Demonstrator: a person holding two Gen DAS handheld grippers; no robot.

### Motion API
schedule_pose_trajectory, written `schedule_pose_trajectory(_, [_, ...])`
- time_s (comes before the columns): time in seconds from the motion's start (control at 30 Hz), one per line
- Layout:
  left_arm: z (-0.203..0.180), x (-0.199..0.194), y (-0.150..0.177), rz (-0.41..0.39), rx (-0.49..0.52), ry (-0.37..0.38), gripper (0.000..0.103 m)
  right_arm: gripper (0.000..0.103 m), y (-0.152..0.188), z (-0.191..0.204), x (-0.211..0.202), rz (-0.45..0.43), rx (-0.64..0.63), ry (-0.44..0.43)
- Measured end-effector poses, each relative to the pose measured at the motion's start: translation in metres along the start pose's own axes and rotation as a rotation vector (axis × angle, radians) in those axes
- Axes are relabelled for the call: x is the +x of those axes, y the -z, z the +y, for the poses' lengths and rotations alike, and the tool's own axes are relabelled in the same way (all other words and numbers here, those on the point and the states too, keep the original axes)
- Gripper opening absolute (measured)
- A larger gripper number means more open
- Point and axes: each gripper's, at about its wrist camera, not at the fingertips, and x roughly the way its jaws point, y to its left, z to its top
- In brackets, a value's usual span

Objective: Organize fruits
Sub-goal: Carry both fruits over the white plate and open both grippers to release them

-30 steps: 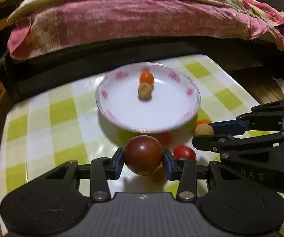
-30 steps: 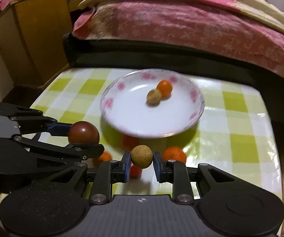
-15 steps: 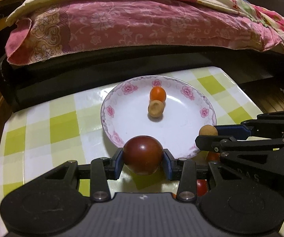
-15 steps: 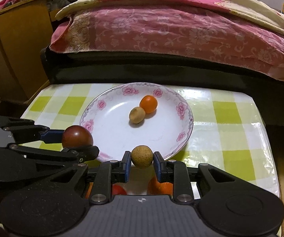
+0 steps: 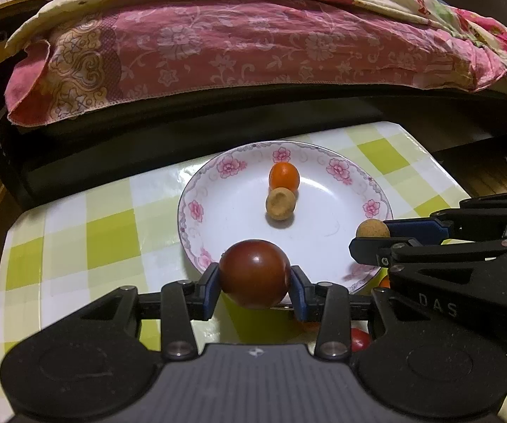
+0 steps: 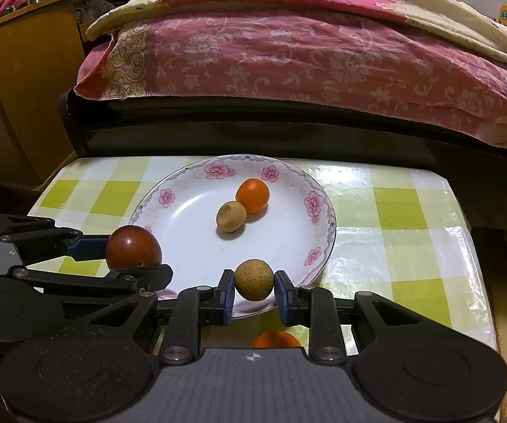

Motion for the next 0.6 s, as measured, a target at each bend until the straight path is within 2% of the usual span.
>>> schedule_pose_trajectory(0.6, [0.0022, 0.0018, -0.0021, -0.004, -0.017, -0.012, 0.050, 0.027, -0.0022, -0.0027, 0.0015, -0.012, 0.010, 0.009])
